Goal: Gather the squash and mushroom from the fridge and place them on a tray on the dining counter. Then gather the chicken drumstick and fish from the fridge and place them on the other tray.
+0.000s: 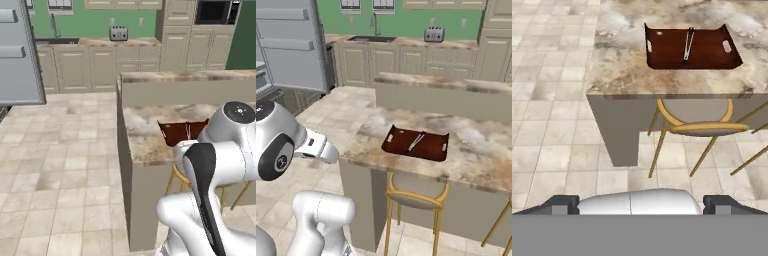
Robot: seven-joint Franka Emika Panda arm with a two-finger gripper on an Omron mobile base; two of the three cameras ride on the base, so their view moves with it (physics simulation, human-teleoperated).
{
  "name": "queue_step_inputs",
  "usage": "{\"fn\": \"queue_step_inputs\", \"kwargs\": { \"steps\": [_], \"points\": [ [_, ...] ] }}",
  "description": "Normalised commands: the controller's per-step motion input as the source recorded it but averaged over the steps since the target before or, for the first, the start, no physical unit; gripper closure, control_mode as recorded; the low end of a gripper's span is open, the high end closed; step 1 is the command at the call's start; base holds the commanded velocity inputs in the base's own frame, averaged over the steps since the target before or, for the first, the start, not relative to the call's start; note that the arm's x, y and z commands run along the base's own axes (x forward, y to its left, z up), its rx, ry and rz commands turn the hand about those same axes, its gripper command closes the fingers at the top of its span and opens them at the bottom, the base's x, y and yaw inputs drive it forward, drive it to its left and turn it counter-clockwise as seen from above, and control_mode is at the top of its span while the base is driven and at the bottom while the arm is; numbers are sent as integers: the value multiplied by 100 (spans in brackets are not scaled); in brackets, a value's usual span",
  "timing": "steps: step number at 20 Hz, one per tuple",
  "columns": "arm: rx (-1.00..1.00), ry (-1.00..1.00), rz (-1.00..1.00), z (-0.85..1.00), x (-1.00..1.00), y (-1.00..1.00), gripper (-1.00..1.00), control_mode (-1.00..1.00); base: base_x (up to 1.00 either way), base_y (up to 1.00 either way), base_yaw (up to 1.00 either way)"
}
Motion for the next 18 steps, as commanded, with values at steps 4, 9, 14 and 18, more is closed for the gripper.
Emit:
{"fn": "queue_step_inputs", "kwargs": {
  "steps": [4, 9, 14, 18],
  "points": [
    [0, 0, 0, 0, 0, 0, -100, 100, 0, 100, 11],
    [0, 0, 0, 0, 0, 0, -100, 100, 9, 100, 15],
    [0, 0, 0, 0, 0, 0, -100, 100, 39, 92, 20],
    [0, 0, 0, 0, 0, 0, -100, 100, 65, 61, 29]
  ]
}}
